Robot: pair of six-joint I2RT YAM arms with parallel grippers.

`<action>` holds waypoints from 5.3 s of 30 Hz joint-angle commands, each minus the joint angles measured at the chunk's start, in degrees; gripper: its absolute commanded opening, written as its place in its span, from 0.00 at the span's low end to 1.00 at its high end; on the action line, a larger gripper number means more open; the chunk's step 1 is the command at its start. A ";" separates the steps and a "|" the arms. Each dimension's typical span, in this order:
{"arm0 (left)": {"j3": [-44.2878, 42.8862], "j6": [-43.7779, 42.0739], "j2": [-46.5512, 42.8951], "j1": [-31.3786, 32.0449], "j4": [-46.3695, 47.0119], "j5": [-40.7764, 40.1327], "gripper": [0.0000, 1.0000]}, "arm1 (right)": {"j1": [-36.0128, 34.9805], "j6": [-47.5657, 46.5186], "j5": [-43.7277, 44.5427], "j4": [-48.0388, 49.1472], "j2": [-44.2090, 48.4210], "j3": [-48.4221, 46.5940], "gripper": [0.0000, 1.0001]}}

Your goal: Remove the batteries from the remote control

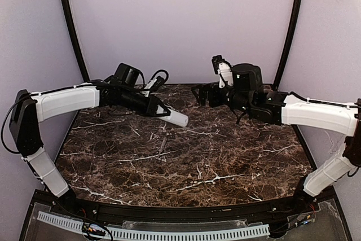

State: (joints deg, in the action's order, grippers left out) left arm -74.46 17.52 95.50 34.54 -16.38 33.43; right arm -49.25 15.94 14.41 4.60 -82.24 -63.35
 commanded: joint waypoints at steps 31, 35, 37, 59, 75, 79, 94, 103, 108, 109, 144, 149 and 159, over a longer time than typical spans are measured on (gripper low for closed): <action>7.19 14.81 -3.31 -4.38 16.01 12.63 0.00 | 0.56 21.10 -20.34 -4.34 -5.56 -2.76 0.99; 7.66 15.67 -3.31 -4.61 16.89 12.92 0.00 | 0.56 22.56 -21.22 -3.68 -5.65 -2.41 0.99; 7.74 15.95 -3.12 -4.81 17.76 13.23 0.00 | 0.57 23.48 -21.89 -2.60 -5.61 -1.83 0.99; 8.45 17.45 -2.62 -5.52 20.31 15.00 0.00 | 0.56 26.97 -26.88 4.71 -8.44 -1.00 0.90; 9.13 17.69 -3.64 -5.80 22.32 15.85 0.00 | 0.56 27.07 -26.82 5.80 -8.71 -0.21 0.85; 9.27 18.03 -3.67 -5.80 22.88 16.10 0.00 | 0.52 27.11 -27.36 6.36 -8.88 -0.15 0.84; 9.42 17.90 -4.08 -5.89 23.12 16.12 0.00 | 0.55 25.87 -25.25 5.18 -8.07 0.19 0.83; 9.63 18.20 -4.25 -6.24 23.58 16.05 0.00 | 0.57 26.07 -26.50 5.32 -8.88 0.18 0.82; 9.85 18.19 -4.79 -6.49 23.72 15.66 0.00 | 0.56 26.33 -26.70 5.81 -9.00 0.66 0.82; 9.85 18.24 -4.75 -6.50 23.74 15.68 0.00 | 0.52 26.33 -26.79 5.92 -9.07 0.75 0.82; 9.68 16.68 -4.53 -6.47 21.92 14.83 0.00 | 0.56 25.80 -27.40 6.19 -11.54 -1.86 0.80; 9.68 16.20 -4.73 -6.35 21.66 14.72 0.01 | 0.56 25.65 -27.05 6.04 -11.53 -2.04 0.80; 9.42 14.81 -5.16 -5.51 20.46 14.17 0.00 | 0.56 25.41 -26.60 5.68 -11.58 -3.08 0.80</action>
State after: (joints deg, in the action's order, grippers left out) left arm -64.97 33.95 93.60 28.47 4.75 47.46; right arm -49.06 42.13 -12.84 9.41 -92.92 -64.53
